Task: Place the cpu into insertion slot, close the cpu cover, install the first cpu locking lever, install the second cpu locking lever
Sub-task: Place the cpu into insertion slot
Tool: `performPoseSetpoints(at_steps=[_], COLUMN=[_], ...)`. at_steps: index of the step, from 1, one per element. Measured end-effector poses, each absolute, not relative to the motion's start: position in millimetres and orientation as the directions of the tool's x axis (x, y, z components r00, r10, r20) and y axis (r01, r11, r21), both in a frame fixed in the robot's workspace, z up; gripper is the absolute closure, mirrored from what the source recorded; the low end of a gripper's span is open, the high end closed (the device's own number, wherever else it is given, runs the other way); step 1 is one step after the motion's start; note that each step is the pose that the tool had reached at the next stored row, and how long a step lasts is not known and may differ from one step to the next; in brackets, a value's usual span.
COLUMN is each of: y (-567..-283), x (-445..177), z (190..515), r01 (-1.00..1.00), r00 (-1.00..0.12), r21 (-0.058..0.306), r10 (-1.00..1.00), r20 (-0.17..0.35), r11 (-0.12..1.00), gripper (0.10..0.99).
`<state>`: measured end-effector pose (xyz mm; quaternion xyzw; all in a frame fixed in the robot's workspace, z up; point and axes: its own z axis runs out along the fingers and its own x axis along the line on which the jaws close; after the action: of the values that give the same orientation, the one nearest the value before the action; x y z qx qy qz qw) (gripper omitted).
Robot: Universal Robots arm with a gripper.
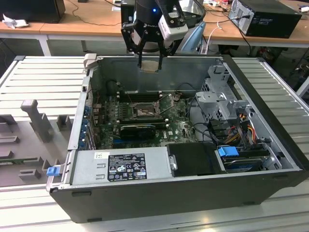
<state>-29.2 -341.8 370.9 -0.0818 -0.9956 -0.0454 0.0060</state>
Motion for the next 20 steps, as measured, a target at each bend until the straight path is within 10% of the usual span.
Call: performPoseSetpoints(at_steps=[20], y=[-342.6], x=[-29.3], z=[368.7], r01=[0.253], r00=[-0.967], r21=[0.089], r10=[0.252], r20=[0.019], r11=[0.963], gripper=[0.557])
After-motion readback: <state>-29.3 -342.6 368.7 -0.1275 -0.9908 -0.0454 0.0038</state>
